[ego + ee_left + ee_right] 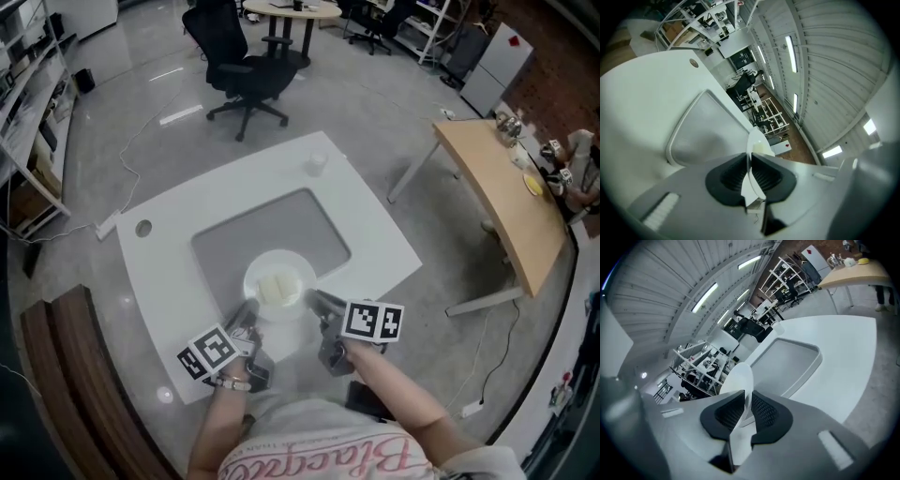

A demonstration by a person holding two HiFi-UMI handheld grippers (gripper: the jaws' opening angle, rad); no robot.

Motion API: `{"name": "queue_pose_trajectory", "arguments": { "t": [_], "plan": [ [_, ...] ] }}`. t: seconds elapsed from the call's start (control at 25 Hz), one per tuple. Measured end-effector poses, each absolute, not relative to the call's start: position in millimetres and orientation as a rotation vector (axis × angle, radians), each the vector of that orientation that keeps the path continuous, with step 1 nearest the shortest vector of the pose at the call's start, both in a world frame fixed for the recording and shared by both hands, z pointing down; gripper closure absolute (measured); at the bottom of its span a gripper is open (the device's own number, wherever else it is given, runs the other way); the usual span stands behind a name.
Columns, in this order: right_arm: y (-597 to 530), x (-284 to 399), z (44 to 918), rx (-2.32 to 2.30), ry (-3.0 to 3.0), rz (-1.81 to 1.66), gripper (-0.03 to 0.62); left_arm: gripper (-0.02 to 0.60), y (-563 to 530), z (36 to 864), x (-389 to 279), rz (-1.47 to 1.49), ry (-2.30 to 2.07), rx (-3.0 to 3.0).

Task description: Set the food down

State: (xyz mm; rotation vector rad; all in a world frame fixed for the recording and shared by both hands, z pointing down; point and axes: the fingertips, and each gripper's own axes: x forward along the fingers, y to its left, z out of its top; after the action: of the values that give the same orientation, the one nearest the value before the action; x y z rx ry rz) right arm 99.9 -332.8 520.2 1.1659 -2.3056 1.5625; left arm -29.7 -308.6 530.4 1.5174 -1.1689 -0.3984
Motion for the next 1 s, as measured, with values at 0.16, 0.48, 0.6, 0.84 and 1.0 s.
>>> {"name": "queue_pose_trajectory", "arguments": {
  "t": [0.16,0.48,0.6,0.84,1.0],
  "plan": [
    [-362.6,88.3,540.7,1.155,-2.244,1.453,0.540,0.545,-336.1,556.0,-38.9,-0.315,-1.204,1.466],
    [-405.5,72.5,572.3,1.102,-2.147,1.200,0.519,0.534,-365.7,588.7,-48.0,-0.137,-1.273,1.436],
    [-411.8,73.3,585.6,1.101,-2.091,1.233,0.517,0.532,-370.4,600.1,-47.0,-0.114,-1.265,1.402],
    [-422.7,72.9,603.1,1.073,-2.026,1.413,0.519,0.532,-375.7,612.2,-47.3,-0.117,-1.208,1.346],
    [-426.5,75.2,607.2,1.068,-1.980,1.379,0.519,0.526,-379.8,618.7,-45.6,-0.069,-1.196,1.348]
  ]
}}
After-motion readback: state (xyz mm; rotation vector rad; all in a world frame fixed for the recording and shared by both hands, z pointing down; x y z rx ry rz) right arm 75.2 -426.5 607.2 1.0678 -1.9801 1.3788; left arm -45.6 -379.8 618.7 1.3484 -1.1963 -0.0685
